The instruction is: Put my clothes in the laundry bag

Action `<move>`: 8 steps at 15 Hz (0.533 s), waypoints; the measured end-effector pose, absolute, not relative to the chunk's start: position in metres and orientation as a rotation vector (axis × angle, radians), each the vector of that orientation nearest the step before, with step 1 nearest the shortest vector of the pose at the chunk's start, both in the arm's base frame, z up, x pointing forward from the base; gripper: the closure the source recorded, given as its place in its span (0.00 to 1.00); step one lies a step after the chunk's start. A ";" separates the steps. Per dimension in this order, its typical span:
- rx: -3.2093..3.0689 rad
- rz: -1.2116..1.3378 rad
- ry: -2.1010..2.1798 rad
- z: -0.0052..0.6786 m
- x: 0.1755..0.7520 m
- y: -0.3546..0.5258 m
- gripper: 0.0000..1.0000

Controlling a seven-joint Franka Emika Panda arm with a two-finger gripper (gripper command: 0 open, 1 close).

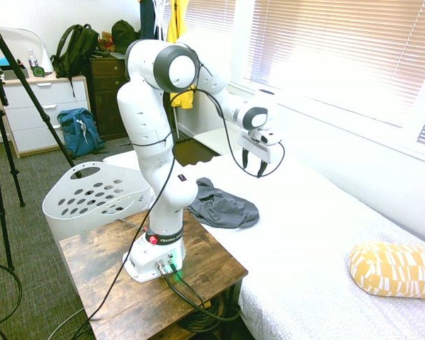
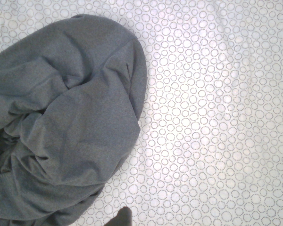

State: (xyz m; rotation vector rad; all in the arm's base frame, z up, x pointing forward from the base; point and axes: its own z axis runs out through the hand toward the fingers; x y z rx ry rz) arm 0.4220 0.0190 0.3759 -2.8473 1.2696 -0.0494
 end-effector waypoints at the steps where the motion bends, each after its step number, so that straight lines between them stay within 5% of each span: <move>1: -2.848 -0.050 1.269 0.376 0.423 0.019 0.00; 8: -2.847 -0.165 1.151 0.373 0.475 0.074 0.00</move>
